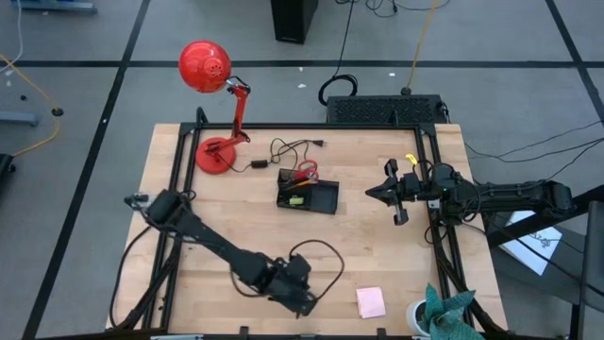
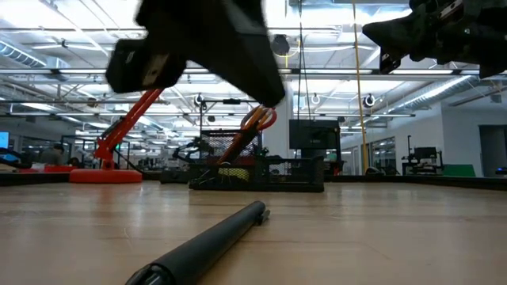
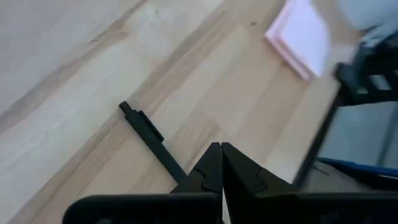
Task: Pick and place office supplies into organizer
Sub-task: Put the black ballpen into the black desk organizer
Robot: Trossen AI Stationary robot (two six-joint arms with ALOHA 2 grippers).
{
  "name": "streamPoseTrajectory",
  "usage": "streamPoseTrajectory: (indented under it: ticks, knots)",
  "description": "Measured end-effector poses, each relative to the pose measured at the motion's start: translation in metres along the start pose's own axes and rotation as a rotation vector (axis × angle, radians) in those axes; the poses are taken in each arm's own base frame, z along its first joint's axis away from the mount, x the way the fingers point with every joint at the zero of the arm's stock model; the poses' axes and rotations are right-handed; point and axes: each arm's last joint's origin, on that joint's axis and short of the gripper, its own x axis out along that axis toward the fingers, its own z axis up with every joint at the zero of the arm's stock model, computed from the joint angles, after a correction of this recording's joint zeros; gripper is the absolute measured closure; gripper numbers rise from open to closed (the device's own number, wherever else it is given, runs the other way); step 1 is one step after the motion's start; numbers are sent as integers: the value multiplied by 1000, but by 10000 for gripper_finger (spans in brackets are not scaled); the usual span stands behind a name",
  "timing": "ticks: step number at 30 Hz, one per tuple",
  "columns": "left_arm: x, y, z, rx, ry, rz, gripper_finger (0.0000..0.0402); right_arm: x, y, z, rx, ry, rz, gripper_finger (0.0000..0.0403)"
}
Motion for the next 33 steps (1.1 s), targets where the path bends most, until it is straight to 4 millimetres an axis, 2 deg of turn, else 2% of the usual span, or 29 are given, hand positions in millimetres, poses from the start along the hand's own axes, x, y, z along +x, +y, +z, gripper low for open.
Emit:
streamPoseTrajectory:
  ticks: [5, 10, 17, 21, 24, 29, 33]
  knots:
    - [0, -19, 22, -20, 88, 122, 389, 0, 0, 0, -9, -1, 0, 403]
    - [1, -23, 30, -24, 181, 150, 359, 0, 0, 0, -3, -1, 2, 403]
    - [21, -13, 26, -71, 331, 168, 273, 0, 3, 0, 2, 8, 105, 403]
    - [26, -8, 33, -93, 337, 173, 218, -1, 3, 1, 11, -1, 106, 403]
    - [28, -5, 36, -99, 341, 193, 193, -1, 3, 1, 23, -6, 106, 403]
    - [29, -2, 43, -95, 329, 196, 189, -1, 3, 1, 25, -1, 106, 403]
    - [41, 4, 44, -45, 335, 210, 204, -1, 3, 1, 25, -1, 106, 403]
